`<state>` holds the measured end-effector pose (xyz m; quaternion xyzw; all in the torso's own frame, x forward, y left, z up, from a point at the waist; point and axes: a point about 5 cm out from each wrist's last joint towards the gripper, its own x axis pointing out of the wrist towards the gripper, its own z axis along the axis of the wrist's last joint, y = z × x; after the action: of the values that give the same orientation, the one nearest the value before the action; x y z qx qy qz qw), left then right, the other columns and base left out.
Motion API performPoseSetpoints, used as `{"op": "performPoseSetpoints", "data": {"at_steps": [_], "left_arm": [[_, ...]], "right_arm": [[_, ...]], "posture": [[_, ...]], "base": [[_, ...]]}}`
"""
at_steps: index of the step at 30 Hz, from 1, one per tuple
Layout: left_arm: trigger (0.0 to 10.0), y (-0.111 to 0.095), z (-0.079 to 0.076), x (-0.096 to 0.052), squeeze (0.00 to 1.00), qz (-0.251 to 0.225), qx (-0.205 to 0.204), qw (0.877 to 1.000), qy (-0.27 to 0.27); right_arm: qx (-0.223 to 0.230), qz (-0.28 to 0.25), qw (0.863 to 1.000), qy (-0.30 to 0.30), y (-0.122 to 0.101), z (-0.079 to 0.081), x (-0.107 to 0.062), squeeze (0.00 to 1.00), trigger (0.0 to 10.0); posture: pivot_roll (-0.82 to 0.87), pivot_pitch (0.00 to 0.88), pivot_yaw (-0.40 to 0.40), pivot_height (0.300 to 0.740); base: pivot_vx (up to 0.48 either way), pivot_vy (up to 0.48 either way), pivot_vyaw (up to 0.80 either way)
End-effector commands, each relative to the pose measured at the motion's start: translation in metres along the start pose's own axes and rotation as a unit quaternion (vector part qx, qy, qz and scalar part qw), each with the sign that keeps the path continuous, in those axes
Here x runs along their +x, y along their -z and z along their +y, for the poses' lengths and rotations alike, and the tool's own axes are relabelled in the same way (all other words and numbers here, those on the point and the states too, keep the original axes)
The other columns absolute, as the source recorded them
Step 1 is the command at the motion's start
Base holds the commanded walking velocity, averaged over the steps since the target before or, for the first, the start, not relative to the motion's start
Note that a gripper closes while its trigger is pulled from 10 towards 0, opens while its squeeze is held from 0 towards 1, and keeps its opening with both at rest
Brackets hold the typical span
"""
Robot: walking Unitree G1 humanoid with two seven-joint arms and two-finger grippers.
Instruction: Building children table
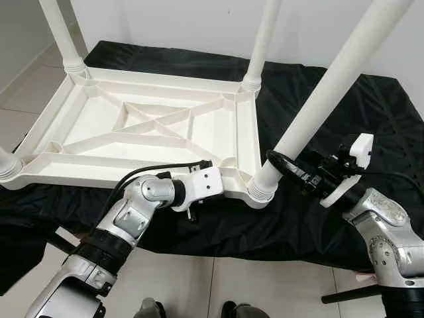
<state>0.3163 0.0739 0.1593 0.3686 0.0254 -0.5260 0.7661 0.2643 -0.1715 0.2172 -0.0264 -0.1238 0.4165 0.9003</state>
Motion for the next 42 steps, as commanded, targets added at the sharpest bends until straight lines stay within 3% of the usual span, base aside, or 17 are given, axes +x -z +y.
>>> {"op": "performPoseSetpoints", "data": {"at_steps": [1,13,30,42], "left_arm": [[10.0,0.0,0.003,-0.001,0.0,0.008,0.002,1.0,-0.03],[10.0,-0.001,0.003,-0.003,0.0,0.009,0.003,0.999,-0.033],[10.0,-0.007,0.003,-0.003,0.0,0.003,0.013,0.999,-0.031],[10.0,-0.009,0.003,-0.002,0.0,0.001,0.016,0.999,-0.031]], "right_arm": [[0.046,0.048,0.997,-0.048,0.025,0.018,0.006,0.0,10.0],[0.042,0.054,0.996,-0.06,0.029,0.022,0.009,0.0,10.0],[0.074,0.067,0.995,0.024,0.044,0.013,-0.013,0.0,10.0],[0.067,0.059,0.996,0.017,0.041,0.018,-0.007,0.0,10.0]], "posture": [[-0.06,0.192,-0.044,0.74],[-0.05,0.194,-0.047,0.74],[-0.06,0.184,-0.039,0.74],[-0.06,0.179,-0.042,0.74]], "base": [[0.0,0.0,0.0],[0.0,0.0,0.0],[0.0,0.0,0.0],[0.0,0.0,0.0]]}}
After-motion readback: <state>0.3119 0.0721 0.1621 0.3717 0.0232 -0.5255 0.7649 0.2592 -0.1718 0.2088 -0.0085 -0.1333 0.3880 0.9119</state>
